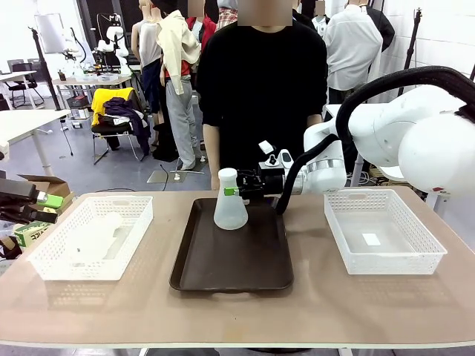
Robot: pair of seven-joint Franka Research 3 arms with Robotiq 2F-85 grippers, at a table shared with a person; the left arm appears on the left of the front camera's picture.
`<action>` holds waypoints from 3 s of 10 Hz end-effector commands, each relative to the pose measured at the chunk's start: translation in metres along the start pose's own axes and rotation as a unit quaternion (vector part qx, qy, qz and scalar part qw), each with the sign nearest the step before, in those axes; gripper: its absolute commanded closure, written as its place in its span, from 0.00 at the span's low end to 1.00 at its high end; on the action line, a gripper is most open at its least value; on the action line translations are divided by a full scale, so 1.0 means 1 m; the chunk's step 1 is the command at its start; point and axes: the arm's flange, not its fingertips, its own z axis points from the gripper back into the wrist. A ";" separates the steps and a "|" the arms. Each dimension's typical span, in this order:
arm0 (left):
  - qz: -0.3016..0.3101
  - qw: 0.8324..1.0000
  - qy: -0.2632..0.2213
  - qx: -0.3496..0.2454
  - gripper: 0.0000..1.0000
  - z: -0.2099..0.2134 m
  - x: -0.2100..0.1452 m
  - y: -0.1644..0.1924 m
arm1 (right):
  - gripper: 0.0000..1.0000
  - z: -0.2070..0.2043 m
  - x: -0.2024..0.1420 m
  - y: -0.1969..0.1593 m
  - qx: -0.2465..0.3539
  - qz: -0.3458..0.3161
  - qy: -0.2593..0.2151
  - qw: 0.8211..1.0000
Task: Prepare the laboratory tools.
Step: Pick up the Big flask that the person points to.
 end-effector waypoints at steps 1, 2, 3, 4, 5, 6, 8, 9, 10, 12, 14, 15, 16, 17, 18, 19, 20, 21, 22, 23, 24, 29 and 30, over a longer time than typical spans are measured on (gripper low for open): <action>-0.010 1.000 -0.010 -0.010 0.00 0.000 -0.001 0.002 | 0.00 0.000 0.001 -0.001 0.002 0.006 -0.003 1.000; -0.010 1.000 -0.010 -0.010 0.00 0.000 -0.001 0.002 | 0.00 0.000 0.001 -0.001 0.002 0.006 -0.003 1.000; -0.010 1.000 -0.010 -0.010 0.00 0.000 -0.001 0.002 | 0.00 0.000 0.001 -0.001 0.002 0.006 -0.003 1.000; -0.010 1.000 -0.010 -0.010 0.00 0.000 -0.001 0.002 | 0.00 0.000 0.001 -0.001 0.002 0.006 -0.003 1.000; -0.010 1.000 -0.010 -0.010 0.00 0.000 -0.001 0.002 | 0.00 0.000 0.000 0.000 0.000 0.000 0.000 1.000; -0.010 1.000 -0.010 -0.010 0.00 0.000 -0.001 0.002 | 0.00 0.001 0.015 0.003 -0.011 0.013 0.045 0.999; -0.010 1.000 -0.010 -0.010 0.00 0.000 -0.001 0.002 | 0.00 0.012 0.037 0.006 -0.034 0.025 0.084 0.996; -0.010 1.000 -0.010 -0.010 0.00 0.000 -0.001 0.002 | 0.00 0.019 0.044 0.007 -0.044 0.027 0.092 0.994; -0.010 1.000 -0.010 -0.010 0.00 0.000 -0.001 0.002 | 0.00 0.025 0.049 0.009 -0.052 0.027 0.105 0.993; -0.010 1.000 -0.010 -0.010 0.00 0.000 -0.001 0.002 | 0.00 0.056 0.068 0.024 -0.104 0.034 0.174 0.979; -0.010 1.000 -0.010 -0.010 0.00 0.000 -0.001 0.002 | 0.00 0.097 0.094 0.049 -0.166 0.054 0.216 0.961; -0.010 1.000 -0.010 -0.010 0.00 0.000 -0.001 0.002 | 0.00 0.118 0.106 0.069 -0.213 0.072 0.235 0.946; -0.010 1.000 -0.010 -0.010 0.00 0.000 -0.001 0.002 | 0.00 0.139 0.115 0.087 -0.256 0.083 0.249 0.930; -0.010 1.000 -0.010 -0.010 0.00 0.000 -0.001 0.002 | 0.00 0.160 0.123 0.106 -0.299 0.088 0.252 0.916; -0.010 1.000 -0.010 -0.010 0.00 0.000 -0.001 0.002 | 0.00 0.179 0.128 0.125 -0.338 0.087 0.257 0.901; -0.010 1.000 -0.010 -0.010 0.00 0.000 -0.001 0.002 | 0.00 0.198 0.129 0.147 -0.377 0.081 0.252 0.888; -0.010 1.000 -0.010 -0.010 0.00 0.000 -0.001 0.002 | 0.00 0.209 0.128 0.158 -0.399 0.082 0.249 0.879; -0.010 1.000 -0.010 -0.010 0.00 0.000 -0.001 0.002 | 0.00 0.225 0.122 0.170 -0.431 0.081 0.245 0.865; -0.010 1.000 -0.010 -0.010 0.00 0.000 -0.001 0.002 | 0.00 0.237 0.114 0.180 -0.451 0.077 0.229 0.859; -0.010 1.000 -0.010 -0.010 0.00 0.000 -0.001 0.002 | 0.00 0.246 0.108 0.186 -0.465 0.070 0.221 0.854; -0.010 1.000 -0.010 -0.010 0.00 0.000 -0.001 0.002 | 0.00 0.251 0.102 0.184 -0.471 0.067 0.222 0.851; -0.010 1.000 -0.010 -0.010 0.00 0.000 -0.001 0.002 | 0.00 0.256 0.115 0.184 -0.461 0.055 0.228 0.856; -0.010 1.000 -0.010 -0.010 0.00 0.000 -0.001 0.002 | 0.00 0.256 0.115 0.184 -0.461 0.055 0.228 0.856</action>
